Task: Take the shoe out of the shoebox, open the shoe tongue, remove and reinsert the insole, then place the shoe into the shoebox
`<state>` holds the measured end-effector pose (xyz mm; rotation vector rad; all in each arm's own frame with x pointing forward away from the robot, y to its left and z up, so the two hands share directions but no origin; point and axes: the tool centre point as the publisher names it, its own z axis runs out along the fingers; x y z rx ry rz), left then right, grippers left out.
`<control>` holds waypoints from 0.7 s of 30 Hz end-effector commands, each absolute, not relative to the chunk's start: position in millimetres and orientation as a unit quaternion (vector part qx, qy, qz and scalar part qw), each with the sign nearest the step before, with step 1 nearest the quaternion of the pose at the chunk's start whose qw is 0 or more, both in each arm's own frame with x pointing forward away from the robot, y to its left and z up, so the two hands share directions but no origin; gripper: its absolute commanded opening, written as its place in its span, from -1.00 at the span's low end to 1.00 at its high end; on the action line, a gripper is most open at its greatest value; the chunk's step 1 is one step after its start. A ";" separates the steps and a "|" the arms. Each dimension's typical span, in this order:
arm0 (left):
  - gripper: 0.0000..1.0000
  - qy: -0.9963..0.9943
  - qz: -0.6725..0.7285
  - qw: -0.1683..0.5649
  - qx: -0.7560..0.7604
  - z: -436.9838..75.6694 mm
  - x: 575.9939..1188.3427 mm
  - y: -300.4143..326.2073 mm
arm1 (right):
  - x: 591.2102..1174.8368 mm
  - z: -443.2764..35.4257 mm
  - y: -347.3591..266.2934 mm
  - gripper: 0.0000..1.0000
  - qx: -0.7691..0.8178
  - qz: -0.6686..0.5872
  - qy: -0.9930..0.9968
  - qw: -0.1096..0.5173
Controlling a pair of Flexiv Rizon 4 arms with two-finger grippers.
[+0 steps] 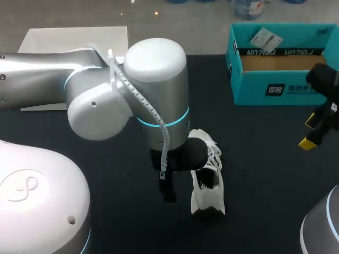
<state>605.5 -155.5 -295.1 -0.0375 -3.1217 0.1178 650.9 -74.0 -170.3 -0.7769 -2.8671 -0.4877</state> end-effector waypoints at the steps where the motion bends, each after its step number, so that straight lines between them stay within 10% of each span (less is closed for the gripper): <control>1: 1.00 -0.999 0.038 0.003 -0.006 -293.0 603.0 -153.1 | 652.8 -171.1 -73.1 1.00 -0.258 -0.160 -0.951 0.067; 21: 1.00 -1.000 0.005 0.022 -0.010 -303.1 563.6 -213.9 | 652.8 -171.1 -73.1 1.00 -0.258 -0.160 -0.951 0.067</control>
